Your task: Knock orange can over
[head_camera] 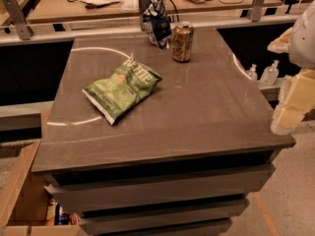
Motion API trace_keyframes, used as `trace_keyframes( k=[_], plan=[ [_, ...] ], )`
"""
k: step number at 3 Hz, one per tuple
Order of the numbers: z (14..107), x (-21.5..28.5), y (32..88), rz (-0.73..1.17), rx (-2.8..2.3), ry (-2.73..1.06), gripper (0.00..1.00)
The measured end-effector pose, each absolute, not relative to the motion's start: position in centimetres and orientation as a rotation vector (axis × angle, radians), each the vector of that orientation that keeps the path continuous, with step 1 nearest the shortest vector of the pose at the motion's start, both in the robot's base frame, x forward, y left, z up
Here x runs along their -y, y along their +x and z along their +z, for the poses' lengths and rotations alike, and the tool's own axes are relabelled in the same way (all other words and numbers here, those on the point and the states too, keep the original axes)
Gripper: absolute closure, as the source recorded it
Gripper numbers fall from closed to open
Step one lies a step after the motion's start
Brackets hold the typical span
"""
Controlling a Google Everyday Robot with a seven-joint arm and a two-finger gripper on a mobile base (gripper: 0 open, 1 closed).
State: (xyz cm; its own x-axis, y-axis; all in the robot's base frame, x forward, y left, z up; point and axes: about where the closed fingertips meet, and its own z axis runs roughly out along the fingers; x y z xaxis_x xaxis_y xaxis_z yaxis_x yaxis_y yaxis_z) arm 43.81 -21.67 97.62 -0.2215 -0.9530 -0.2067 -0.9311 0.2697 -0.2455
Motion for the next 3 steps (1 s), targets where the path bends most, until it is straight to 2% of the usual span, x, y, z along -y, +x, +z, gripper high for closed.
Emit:
trace_keyframes(
  k=[2, 3],
  plan=[
    [97.4, 21.5, 44.3, -0.058, -2.235, -1.664, 0.0],
    [95.1, 21.9, 46.1, 0.014, -2.275, -1.454, 0.0]
  ],
)
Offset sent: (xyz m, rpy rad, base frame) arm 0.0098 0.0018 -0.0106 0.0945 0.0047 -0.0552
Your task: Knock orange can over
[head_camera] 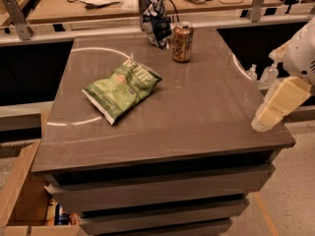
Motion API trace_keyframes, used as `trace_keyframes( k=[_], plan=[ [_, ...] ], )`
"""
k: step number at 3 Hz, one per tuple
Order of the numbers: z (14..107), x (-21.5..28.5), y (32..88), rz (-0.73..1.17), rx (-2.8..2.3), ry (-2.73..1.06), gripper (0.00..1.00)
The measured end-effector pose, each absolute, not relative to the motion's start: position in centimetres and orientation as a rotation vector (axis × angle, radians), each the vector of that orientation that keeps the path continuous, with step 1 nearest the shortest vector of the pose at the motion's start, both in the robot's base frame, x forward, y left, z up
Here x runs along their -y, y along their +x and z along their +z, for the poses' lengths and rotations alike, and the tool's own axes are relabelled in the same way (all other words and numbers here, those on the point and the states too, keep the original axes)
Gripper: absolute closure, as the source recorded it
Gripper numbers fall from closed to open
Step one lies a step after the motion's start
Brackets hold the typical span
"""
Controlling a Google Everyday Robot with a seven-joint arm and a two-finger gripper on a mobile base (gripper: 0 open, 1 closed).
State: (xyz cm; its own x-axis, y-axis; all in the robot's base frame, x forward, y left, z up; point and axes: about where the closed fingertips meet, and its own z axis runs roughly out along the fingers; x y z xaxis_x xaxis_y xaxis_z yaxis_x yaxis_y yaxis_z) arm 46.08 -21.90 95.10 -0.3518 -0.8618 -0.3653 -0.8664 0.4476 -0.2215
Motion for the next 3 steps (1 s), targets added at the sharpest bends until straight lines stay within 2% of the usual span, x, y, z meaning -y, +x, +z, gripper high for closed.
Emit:
trace_keyframes(
  k=[1, 3],
  plan=[
    [93.9, 22.3, 47.6, 0.07, -2.209, -1.298, 0.0],
    [92.5, 22.8, 55.2, 0.145, -2.017, -0.999, 0.0]
  ],
)
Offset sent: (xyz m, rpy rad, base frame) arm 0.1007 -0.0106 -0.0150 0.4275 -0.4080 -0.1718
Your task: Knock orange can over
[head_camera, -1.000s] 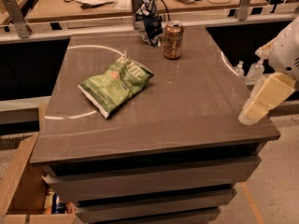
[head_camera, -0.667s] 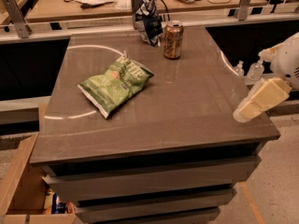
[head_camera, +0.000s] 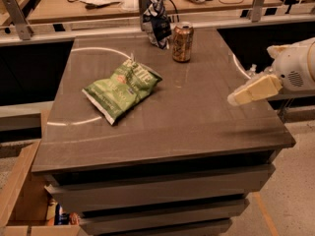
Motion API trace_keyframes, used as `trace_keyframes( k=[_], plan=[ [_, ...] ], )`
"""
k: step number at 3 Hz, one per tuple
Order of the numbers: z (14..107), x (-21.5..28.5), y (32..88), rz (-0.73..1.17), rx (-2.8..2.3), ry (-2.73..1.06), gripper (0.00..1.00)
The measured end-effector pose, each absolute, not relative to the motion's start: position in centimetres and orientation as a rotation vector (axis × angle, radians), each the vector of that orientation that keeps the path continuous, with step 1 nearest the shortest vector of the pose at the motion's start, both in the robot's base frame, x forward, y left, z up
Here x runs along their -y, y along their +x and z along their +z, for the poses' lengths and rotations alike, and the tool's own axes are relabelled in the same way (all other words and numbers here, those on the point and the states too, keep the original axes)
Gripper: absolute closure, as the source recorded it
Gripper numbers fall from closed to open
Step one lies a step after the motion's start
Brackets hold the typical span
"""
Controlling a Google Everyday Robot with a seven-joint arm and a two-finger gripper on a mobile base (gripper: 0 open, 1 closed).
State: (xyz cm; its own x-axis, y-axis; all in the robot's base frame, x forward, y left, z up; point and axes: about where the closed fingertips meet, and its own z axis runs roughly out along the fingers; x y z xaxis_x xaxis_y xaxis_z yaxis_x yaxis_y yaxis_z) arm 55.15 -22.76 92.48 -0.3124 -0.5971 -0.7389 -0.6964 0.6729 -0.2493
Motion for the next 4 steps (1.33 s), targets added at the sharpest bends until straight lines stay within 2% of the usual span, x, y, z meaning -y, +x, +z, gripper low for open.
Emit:
trace_keyframes(
  k=[1, 3, 4],
  plan=[
    [91.4, 23.4, 58.3, 0.21, -2.014, -0.888, 0.0],
    [91.1, 23.7, 60.2, 0.204, -1.987, -0.795, 0.0],
    [91.5, 23.3, 63.9, 0.23, -1.904, -0.684, 0.0]
  ],
)
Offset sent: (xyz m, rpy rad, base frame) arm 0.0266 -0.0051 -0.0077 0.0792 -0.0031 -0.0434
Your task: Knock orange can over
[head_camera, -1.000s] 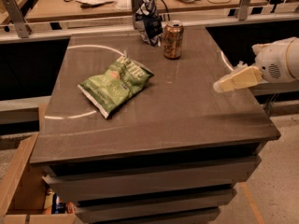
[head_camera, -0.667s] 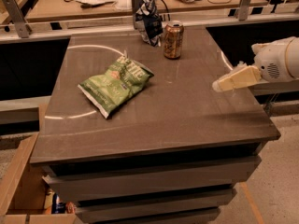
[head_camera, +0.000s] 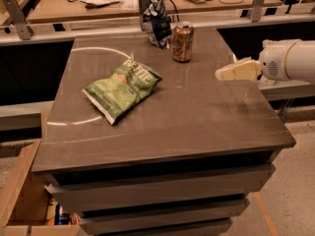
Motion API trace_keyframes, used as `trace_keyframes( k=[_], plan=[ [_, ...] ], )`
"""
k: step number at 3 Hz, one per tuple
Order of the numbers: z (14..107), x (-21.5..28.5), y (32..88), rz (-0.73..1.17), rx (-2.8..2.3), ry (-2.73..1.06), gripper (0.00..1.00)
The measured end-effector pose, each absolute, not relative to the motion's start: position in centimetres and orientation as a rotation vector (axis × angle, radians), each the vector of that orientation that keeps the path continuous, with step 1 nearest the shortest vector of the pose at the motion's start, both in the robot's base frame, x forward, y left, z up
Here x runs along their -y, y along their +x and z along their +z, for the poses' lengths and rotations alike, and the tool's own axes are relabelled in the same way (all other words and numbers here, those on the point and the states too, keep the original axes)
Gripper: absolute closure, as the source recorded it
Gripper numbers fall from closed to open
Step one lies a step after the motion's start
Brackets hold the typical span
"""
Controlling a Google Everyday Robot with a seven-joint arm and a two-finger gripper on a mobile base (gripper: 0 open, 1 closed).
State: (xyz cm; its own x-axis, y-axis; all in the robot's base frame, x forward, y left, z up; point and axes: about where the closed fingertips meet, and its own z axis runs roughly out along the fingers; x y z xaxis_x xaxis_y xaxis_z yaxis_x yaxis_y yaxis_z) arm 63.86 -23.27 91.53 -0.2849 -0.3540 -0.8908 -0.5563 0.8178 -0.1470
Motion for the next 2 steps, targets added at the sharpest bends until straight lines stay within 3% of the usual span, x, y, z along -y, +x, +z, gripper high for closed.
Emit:
trace_keyframes(
  k=[2],
  plan=[
    [90.3, 20.1, 68.7, 0.347, -1.839, -0.666, 0.0]
  ],
)
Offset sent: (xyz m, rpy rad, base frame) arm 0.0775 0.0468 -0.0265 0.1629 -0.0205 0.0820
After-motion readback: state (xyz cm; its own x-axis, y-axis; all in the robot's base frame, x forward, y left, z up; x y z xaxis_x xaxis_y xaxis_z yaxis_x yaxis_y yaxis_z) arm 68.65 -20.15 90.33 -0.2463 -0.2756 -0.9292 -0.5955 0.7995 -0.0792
